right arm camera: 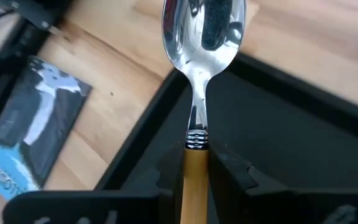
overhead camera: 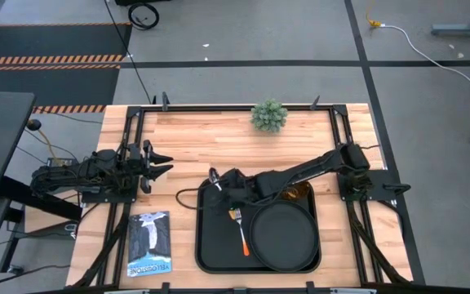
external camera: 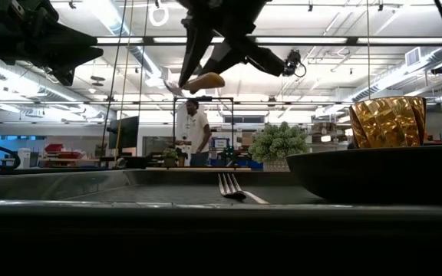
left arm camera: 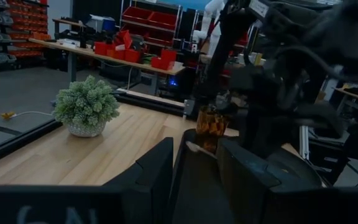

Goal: Pick and place plate/cup/fork/spoon on tray
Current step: Put the yellow spoon on the black tray to the left of the orange fork

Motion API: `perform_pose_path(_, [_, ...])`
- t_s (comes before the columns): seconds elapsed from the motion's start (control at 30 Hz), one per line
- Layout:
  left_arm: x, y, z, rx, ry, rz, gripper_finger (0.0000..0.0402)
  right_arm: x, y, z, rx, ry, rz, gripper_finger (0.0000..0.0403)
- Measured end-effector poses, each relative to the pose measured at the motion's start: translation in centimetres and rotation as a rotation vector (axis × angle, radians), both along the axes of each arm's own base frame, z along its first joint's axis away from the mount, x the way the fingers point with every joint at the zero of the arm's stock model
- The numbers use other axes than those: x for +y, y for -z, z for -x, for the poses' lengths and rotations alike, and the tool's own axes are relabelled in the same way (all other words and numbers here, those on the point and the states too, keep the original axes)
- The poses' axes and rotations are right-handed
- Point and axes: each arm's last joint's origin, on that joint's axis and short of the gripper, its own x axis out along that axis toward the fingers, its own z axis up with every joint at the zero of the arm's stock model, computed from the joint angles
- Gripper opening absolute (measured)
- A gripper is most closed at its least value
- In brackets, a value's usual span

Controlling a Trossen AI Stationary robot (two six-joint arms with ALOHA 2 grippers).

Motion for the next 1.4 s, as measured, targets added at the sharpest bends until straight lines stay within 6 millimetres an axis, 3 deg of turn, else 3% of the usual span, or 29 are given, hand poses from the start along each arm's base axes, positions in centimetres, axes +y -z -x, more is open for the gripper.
perform_pose_path(0.3, [0.0,-0.1,0.0,-0.005,0.0,-0.006,0.0134,2.3,2.1,-1.2,0.023,0.123,-0.108,0.0066])
perform_pose_path(0.53, [0.0,-0.1,0.0,-0.011,-0.001,-0.011,0.0134,4.0,2.5,-0.1,0.059,0.204,-0.203,0.0066])
perform_pose_path(0.9, [0.0,-0.2,0.0,-0.016,-0.001,-0.003,0.0134,4.3,2.5,-0.2,0.051,0.141,-0.186,0.0066])
perform_pose_path(1.4, [0.0,-0.1,0.0,-0.009,-0.001,-0.012,0.0135,4.3,5.5,0.3,0.077,0.154,-0.265,0.0066])
